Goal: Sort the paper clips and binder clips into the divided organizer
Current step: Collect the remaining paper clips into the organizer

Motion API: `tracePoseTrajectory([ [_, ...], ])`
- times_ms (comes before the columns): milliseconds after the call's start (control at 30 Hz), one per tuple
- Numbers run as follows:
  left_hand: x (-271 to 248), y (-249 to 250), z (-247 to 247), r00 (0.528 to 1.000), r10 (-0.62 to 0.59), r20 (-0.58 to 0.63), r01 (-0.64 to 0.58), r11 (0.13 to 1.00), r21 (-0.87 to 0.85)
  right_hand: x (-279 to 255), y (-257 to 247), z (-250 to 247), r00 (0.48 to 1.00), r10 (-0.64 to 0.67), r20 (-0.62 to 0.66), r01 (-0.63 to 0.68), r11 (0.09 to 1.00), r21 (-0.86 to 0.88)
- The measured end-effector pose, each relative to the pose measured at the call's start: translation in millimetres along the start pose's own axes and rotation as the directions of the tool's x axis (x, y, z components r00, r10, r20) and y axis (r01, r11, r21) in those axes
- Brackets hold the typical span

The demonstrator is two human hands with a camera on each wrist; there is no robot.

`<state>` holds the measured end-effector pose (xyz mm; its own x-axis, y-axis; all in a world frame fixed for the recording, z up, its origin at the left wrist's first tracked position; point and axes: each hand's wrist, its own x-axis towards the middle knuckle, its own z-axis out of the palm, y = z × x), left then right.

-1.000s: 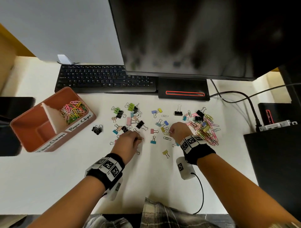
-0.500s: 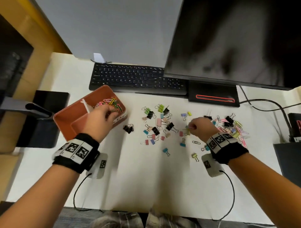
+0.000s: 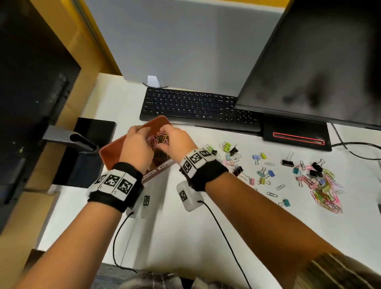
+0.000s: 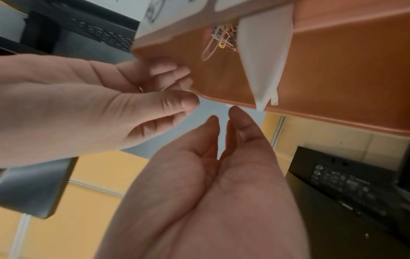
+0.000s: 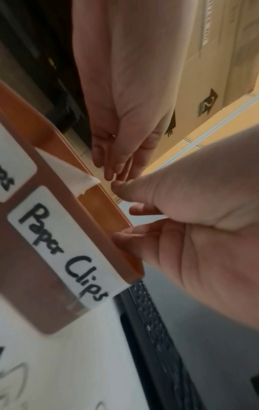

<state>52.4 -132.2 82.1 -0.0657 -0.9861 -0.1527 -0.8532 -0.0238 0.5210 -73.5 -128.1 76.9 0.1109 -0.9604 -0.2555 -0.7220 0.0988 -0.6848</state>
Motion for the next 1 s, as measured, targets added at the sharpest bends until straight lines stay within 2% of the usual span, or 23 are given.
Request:
tracePoseTrajectory([
  [100, -20.8, 8.3, 3.7, 0.99, 0.133, -0.04, -0.134, 0.99, -0.046, -29.1, 18.0, -7.2, 0.994, -0.104, -0.04, 0.108, 0.988, 0.114],
  [200, -41.3, 24.0, 25.4, 0.968, 0.243, 0.06, -0.234, 0.964, -0.128, -74.7, 65.5, -28.6, 0.981, -0.166, -0.098, 0.177, 0.978, 0.109],
  [267, -54.8, 41.8, 47.6, 0.942, 0.305, 0.142, -0.281, 0.945, -0.168, -111.3, 115.1, -43.9, 0.988, -0.087, -0.128, 0.092, 0.995, 0.039],
  [333, -68.8, 64.2, 74.2, 0.9, 0.361, 0.246, -0.322, 0.929, -0.183, -149.7, 170.4, -61.0, 0.98, 0.061, -0.187, -0.069, 0.997, -0.038],
  [467, -93.2, 111.3, 134.0, 0.803, 0.426, 0.417, -0.371, 0.904, -0.211, -213.3, 259.5, -92.5, 0.892, 0.387, -0.234, -0.424, 0.896, -0.135],
  [533, -104.2, 134.8, 162.1, 0.76, 0.433, 0.485, -0.378, 0.901, -0.212, -229.5, 282.5, -102.6, 0.861, 0.459, -0.219, -0.486, 0.87, -0.085],
  [633, -115.1, 162.9, 200.2, 0.72, 0.422, 0.551, -0.413, 0.899, -0.15, -230.6, 300.3, -106.2, 0.885, 0.434, -0.167, -0.448, 0.892, -0.061],
  [767, -116.1, 184.4, 237.4, 0.714, 0.37, 0.594, -0.459, 0.889, -0.002, -218.5, 315.9, -104.2, 0.887, 0.437, -0.147, -0.443, 0.896, -0.008],
  [900, -113.8, 191.6, 254.1, 0.747, 0.351, 0.564, -0.48, 0.872, 0.095, -222.1, 327.1, -114.0, 0.863, 0.456, -0.217, -0.441, 0.89, 0.117],
  [1000, -113.6, 191.7, 259.3, 0.763, 0.369, 0.531, -0.501, 0.857, 0.124, -234.0, 340.2, -122.6, 0.867, 0.446, -0.224, -0.428, 0.895, 0.127],
])
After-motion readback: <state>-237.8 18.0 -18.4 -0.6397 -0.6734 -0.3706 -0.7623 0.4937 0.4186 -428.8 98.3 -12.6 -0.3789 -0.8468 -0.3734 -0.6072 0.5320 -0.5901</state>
